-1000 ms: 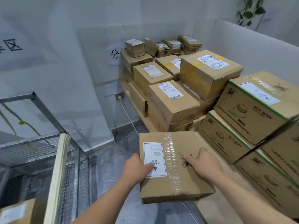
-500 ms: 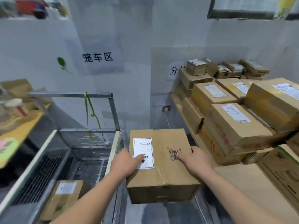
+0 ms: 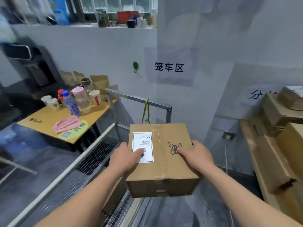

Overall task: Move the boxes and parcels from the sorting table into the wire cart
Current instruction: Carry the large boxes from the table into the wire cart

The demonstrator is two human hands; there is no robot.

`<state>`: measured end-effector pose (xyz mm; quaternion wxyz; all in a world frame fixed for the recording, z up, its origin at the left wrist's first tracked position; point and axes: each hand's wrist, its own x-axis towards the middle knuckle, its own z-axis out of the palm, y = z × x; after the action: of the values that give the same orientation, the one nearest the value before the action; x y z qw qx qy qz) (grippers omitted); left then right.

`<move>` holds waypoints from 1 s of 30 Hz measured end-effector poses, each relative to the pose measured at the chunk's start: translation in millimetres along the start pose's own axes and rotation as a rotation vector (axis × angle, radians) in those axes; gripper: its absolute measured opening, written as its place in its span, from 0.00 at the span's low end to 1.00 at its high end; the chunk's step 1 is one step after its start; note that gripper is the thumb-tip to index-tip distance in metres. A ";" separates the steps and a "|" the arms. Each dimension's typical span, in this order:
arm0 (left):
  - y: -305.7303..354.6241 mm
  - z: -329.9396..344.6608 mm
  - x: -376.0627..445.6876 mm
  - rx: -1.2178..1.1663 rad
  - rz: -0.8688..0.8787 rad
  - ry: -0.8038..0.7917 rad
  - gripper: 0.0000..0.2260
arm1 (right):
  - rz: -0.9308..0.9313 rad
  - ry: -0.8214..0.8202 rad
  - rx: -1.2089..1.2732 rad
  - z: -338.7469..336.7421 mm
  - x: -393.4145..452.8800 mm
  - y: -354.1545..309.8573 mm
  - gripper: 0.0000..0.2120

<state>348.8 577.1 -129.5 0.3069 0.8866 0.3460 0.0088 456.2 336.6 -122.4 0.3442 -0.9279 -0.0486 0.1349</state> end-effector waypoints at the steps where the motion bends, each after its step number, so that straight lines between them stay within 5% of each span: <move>1: -0.1 -3.0 4.8 -0.007 -0.031 0.018 0.26 | -0.026 -0.025 0.000 2.0 12.6 -6.4 0.19; 17: -38.2 -42.4 41.3 -0.161 -0.390 0.207 0.21 | -0.368 -0.341 -0.117 80.9 125.6 -115.3 0.16; 30: -124.6 -23.0 120.0 -0.232 -0.530 0.020 0.08 | -0.297 -0.451 -0.295 204.8 175.7 -152.7 0.17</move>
<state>359.0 735.0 -203.0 0.3945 0.7240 0.5654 -0.0233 567.0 612.6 -209.8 0.2024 -0.8971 -0.2781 0.2773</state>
